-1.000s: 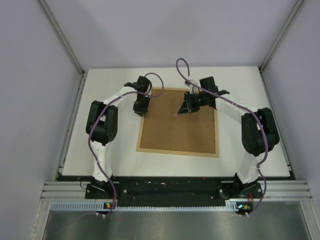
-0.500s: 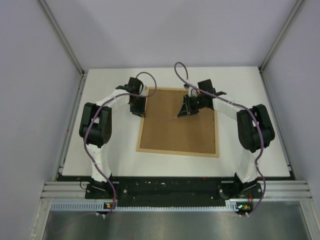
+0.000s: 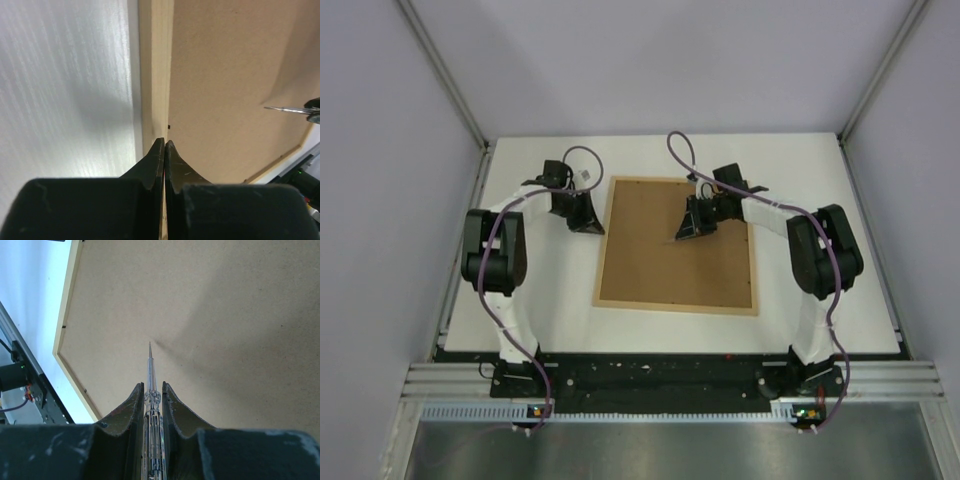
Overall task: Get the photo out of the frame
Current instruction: Adjust the photo frame item on the photo frame.
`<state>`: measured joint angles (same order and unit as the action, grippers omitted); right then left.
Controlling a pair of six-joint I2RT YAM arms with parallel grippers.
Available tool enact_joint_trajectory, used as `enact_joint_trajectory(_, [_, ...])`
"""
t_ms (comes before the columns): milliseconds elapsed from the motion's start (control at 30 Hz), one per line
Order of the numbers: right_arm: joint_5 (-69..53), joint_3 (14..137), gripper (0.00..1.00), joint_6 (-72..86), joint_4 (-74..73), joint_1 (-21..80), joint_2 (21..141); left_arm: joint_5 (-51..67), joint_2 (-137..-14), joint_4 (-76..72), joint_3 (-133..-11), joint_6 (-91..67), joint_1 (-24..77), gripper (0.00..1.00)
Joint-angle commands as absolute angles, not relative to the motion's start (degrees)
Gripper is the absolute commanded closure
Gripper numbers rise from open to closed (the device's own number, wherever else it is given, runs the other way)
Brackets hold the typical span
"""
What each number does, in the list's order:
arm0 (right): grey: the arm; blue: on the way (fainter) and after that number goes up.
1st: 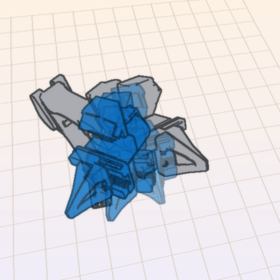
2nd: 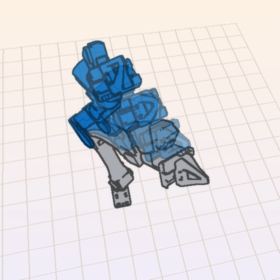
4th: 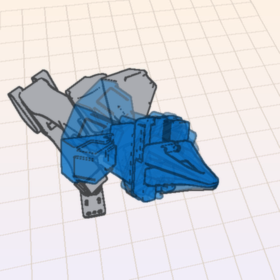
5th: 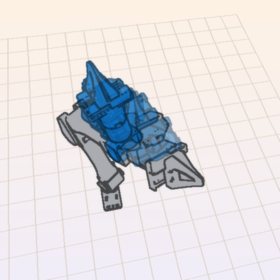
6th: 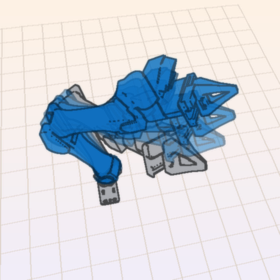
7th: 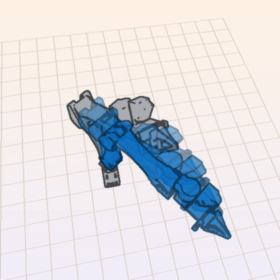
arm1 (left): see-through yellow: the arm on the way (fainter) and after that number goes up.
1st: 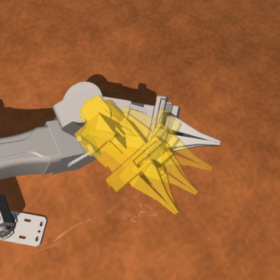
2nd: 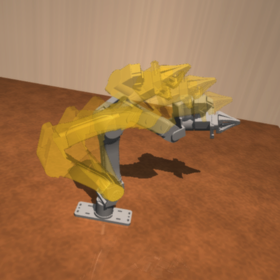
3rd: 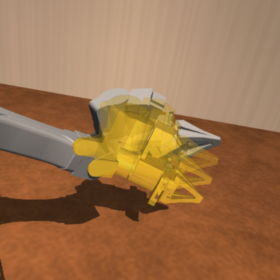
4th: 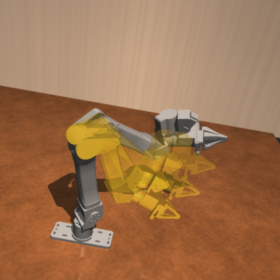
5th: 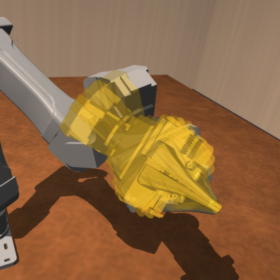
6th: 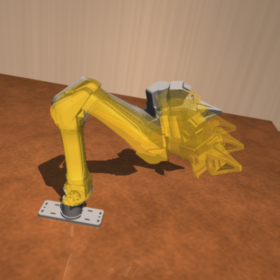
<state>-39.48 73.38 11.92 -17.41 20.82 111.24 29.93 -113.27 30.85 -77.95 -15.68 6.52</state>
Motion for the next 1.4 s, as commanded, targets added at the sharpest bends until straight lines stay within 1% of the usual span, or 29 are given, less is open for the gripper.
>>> enact_joint_trajectory(0, [-39.5,73.6,1.00,12.2,-15.5,20.6,111.0,36.6,-109.7,27.4,-77.6,-17.0,6.2,1.00])
enact_joint_trajectory(67, [-39.6,73.7,1.00,12.1,-15.5,20.5,111.0,34.3,-110.0,29.4,-79.1,-16.4,6.5,0.99])
enact_joint_trajectory(100, [-39.7,73.7,1.00,12.1,-15.4,20.5,111.0,33.5,-110.1,30.1,-80.0,-15.9,6.6,0.91])
enact_joint_trajectory(133, [-39.8,73.8,1.00,12.1,-15.5,20.5,110.8,31.4,-110.5,31.1,-80.9,-15.6,6.8,0.79])
enact_joint_trajectory(233, [-40.3,74.1,1.00,12.0,-15.5,20.6,110.2,27.1,-111.7,33.4,-84.3,-14.3,7.6,0.48])
enact_joint_trajectory(300, [-41.0,74.3,1.00,12.0,-15.3,20.5,109.7,26.0,-113.4,34.4,-86.4,-13.6,7.8,0.41])
enact_joint_trajectory(400, [-42.2,74.0,1.00,11.7,-14.9,20.4,108.5,25.3,-116.3,35.6,-89.5,-13.4,7.9,0.33])
enact_joint_trajectory(500, [-43.4,73.8,1.00,11.4,-14.4,20.0,107.8,21.5,-118.6,35.9,-91.8,-12.9,8.5,0.27])
enact_joint_trajectory(633, [-44.1,74.2,1.00,10.8,-14.3,19.6,107.3,14.3,-121.4,38.1,-94.2,-11.8,10.6,0.27])
enact_joint_trajectory(700, [-44.9,74.6,1.00,10.4,-14.3,19.4,106.9,13.2,-122.0,37.7,-94.2,-11.4,11.6,0.32])
enact_joint_trajectory(733, [-45.2,74.8,1.00,10.1,-14.2,19.5,107.0,13.5,-122.2,37.2,-94.0,-11.4,11.9,0.37])
enact_joint_trajectory(767, [-45.4,75.1,1.00,10.1,-14.2,19.5,106.8,14.4,-122.4,36.8,-93.6,-11.6,12.0,0.44])
enact_joint_trajectory(800, [-45.7,75.5,1.00,10.0,-14.4,19.3,106.9,15.3,-122.5,36.5,-93.3,-11.8,12.0,0.55])
enact_joint_trajectory(900, [-45.9,77.0,1.00,10.5,-14.4,18.7,107.6,16.3,-122.1,35.9,-91.8,-12.1,12.2,0.73])
enact_joint_trajectory(967, [-45.8,78.7,1.00,11.6,-14.4,18.2,108.8,17.0,-121.1,35.9,-90.3,-12.3,12.2,0.78])
enact_joint_trajectory(1033, [-46.0,80.9,1.00,12.7,-14.6,18.0,110.2,17.8,-119.8,35.8,-88.5,-12.6,12.3,0.78])
enact_joint_trajectory(1067, [-46.2,81.8,1.00,13.2,-14.8,18.0,111.0,18.2,-119.1,35.7,-87.8,-12.5,12.3,0.76])
enact_joint_trajectory(1100, [-46.3,82.7,1.00,13.8,-14.7,18.0,111.5,18.4,-118.4,35.6,-87.4,-12.3,12.3,0.71])
enact_joint_trajectory(1167, [-45.9,83.6,1.00,14.5,-14.6,18.0,112.1,17.7,-116.9,36.1,-87.1,-11.9,12.3,0.53])
enact_joint_trajectory(1233, [-44.0,83.1,1.00,14.5,-14.6,18.2,112.2,16.1,-115.5,37.3,-87.5,-11.5,12.3,0.42])
enact_joint_trajectory(1300, [-42.9,81.8,1.00,14.2,-14.5,18.1,111.8,14.0,-114.8,38.9,-87.9,-11.2,12.6,0.38])
enact_joint_trajectory(1367, [-41.7,80.4,1.00,13.7,-14.3,18.1,111.4,11.8,-114.3,40.7,-88.2,-10.6,13.2,0.37])
